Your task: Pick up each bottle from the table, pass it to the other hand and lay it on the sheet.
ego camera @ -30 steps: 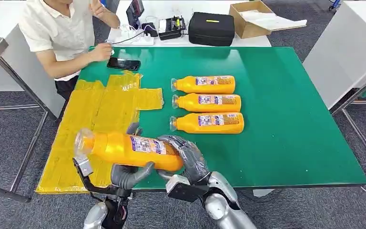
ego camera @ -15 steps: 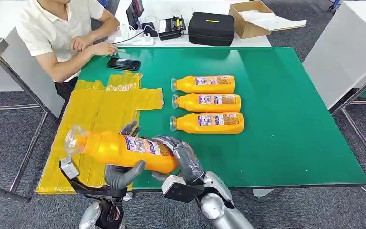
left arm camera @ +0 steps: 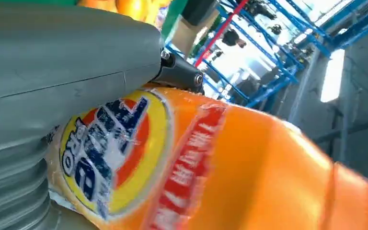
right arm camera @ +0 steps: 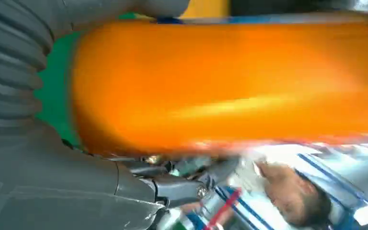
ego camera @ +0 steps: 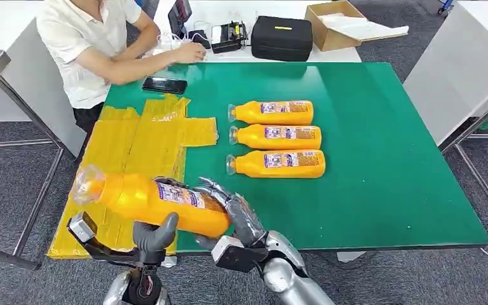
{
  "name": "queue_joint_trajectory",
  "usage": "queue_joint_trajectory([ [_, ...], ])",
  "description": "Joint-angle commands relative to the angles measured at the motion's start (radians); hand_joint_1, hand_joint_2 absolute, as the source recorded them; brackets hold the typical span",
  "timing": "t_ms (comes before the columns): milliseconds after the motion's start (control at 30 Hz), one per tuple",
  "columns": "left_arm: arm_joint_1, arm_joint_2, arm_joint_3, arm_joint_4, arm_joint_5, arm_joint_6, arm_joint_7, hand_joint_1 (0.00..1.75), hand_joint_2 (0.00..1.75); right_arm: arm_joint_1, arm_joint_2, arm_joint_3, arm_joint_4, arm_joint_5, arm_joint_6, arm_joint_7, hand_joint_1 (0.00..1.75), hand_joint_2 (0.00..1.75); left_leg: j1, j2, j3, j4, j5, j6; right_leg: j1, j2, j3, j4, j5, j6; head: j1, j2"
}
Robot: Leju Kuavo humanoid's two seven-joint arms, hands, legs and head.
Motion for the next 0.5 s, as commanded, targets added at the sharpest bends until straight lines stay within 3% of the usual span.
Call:
queue_joint_trajectory([
  [33, -0.028, -0.02, -0.009, -0.002, -0.023, 0.022, -0.02, 1.75, 1.75, -0.012, -0.006, 0.002, 0.118, 0.011, -0.023, 0.004, 0.0, 1.75, 0.0, 0.0, 0.002, 0.0, -0.001, 0.0, 0.001, -0.001, 0.003, -0.001, -0.001, -0.003, 0.0, 0.0],
  [133, -0.019, -0.016, 0.001, -0.041, -0.141, 0.107, -0.059, 1.75, 1.75, 0.014, 0.007, -0.024, 0.085, 0.027, -0.061, 0.017, 0.0, 1.75, 0.0, -0.001, 0.001, 0.0, 0.0, 0.0, 0.001, -0.002, 0.002, -0.001, -0.001, -0.002, 0.0, 0.0],
  [500, -0.013, -0.017, 0.006, -0.058, -0.179, 0.138, -0.064, 1.75, 1.75, 0.029, 0.004, -0.037, 0.062, 0.042, -0.079, 0.022, 0.0, 1.75, 0.0, 0.0, 0.001, 0.0, -0.001, 0.0, 0.0, -0.001, 0.001, 0.0, -0.001, -0.002, 0.0, 0.0],
])
